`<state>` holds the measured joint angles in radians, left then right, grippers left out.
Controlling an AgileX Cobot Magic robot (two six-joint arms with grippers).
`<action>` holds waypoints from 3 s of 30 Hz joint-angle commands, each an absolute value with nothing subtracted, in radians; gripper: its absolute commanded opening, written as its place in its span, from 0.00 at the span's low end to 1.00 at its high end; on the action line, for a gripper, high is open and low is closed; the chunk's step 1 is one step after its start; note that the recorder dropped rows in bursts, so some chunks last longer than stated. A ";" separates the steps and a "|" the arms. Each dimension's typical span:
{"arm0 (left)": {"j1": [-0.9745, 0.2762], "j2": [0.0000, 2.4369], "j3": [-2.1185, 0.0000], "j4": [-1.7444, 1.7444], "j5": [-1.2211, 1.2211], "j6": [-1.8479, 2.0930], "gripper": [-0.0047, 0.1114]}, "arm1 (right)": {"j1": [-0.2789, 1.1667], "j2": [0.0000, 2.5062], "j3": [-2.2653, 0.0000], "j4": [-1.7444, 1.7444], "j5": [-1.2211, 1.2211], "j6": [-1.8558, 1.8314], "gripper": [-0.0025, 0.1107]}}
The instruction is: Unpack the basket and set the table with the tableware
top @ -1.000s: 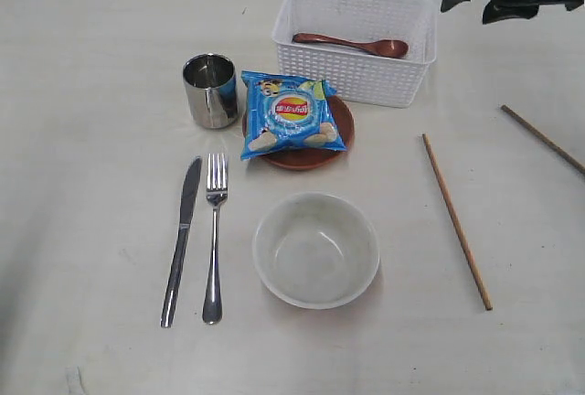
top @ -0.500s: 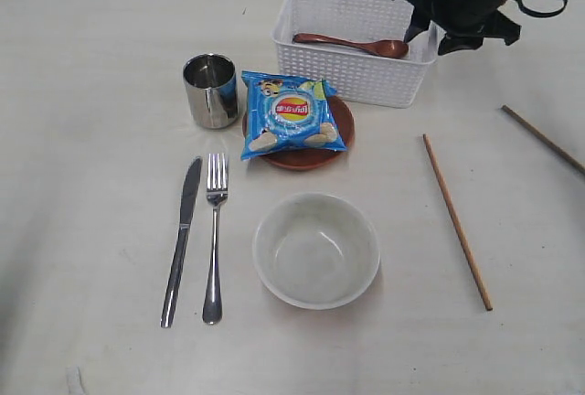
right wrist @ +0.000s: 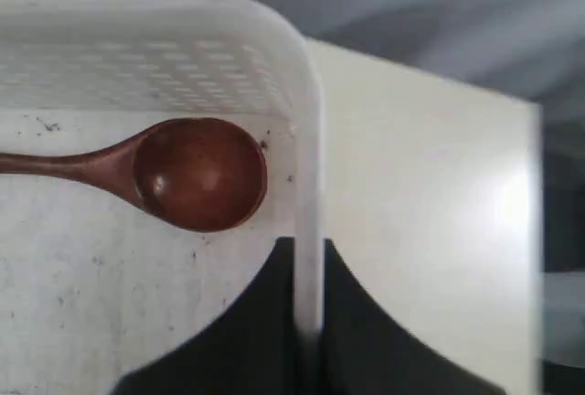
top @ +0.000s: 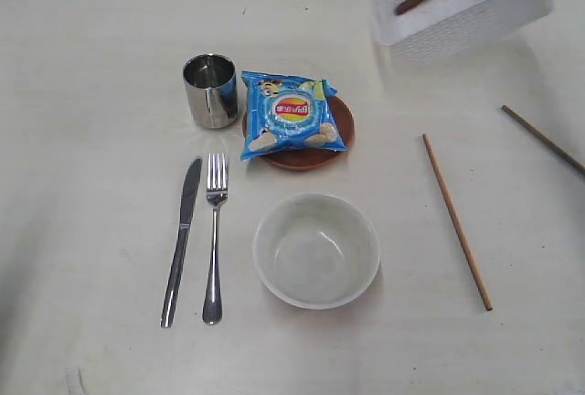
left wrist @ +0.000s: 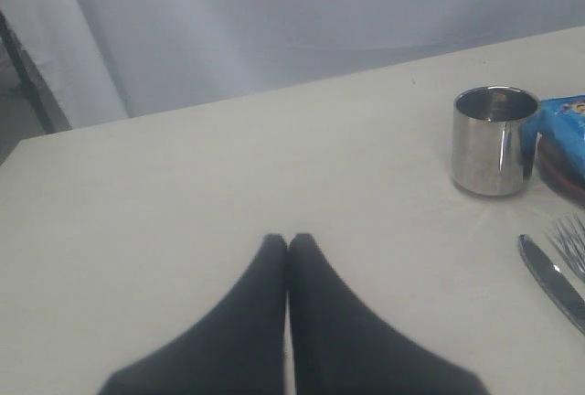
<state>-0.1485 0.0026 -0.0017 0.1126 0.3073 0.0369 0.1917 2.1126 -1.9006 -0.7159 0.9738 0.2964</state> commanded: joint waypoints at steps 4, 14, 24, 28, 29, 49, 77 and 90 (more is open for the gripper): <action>-0.143 0.000 0.000 0.105 0.299 0.033 0.04 | 0.332 2.034 -1.875 -1.490 1.154 0.355 0.02; -0.143 0.000 0.000 0.105 0.299 0.033 0.04 | 0.474 2.086 -1.661 -1.724 1.165 0.336 0.02; -0.143 0.000 0.000 0.105 0.299 0.033 0.04 | 0.500 2.088 -1.555 -1.744 1.152 0.378 0.02; -0.143 0.000 0.000 0.105 0.299 0.033 0.04 | 0.490 2.084 -1.557 -1.744 1.144 0.387 0.02; -0.143 0.000 0.000 0.105 0.299 0.033 0.04 | 0.485 2.084 -1.557 -1.744 1.140 0.407 0.02; -0.143 0.000 0.000 0.105 0.299 0.033 0.04 | 0.190 2.111 -1.886 -0.088 0.755 0.170 0.02; -0.143 0.000 0.000 0.099 0.299 0.033 0.04 | -0.020 2.149 -1.877 0.189 1.221 0.056 0.45; -0.143 0.000 0.000 0.100 0.299 0.033 0.04 | -0.005 2.067 -1.443 0.463 0.946 0.000 0.45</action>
<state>-0.1485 0.0026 -0.0017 0.1126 0.3073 0.0369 -0.0227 2.0740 -1.4868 0.3855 1.0514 0.0085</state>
